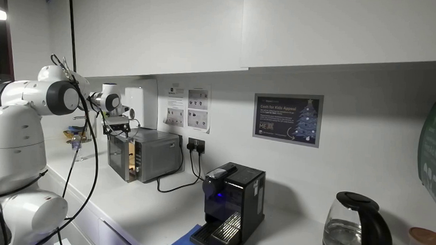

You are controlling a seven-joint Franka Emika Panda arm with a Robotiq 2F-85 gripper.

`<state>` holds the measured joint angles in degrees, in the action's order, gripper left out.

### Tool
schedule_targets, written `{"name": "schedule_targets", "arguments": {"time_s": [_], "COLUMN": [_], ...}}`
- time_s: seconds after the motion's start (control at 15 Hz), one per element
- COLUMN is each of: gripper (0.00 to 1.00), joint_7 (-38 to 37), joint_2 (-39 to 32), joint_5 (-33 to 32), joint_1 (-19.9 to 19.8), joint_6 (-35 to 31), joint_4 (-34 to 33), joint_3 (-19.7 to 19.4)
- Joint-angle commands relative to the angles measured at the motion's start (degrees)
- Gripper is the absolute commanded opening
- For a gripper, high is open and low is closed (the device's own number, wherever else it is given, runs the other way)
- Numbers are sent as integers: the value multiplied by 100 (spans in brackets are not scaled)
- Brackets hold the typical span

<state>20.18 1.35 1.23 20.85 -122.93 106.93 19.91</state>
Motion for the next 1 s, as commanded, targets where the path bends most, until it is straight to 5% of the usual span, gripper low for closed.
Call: {"name": "schedule_targets", "arguments": {"time_s": [0.0,0.4,0.93], "gripper": [100,100,100], "joint_7": [583,1456,1733], "joint_2": [36,21,42], "joint_5": [-25,245,734], "joint_1": [-83,-106,-146], "joint_6": [-106,-276,-121], "joint_4": [-72,5,130], "joint_3": [-82,-184,-202]}}
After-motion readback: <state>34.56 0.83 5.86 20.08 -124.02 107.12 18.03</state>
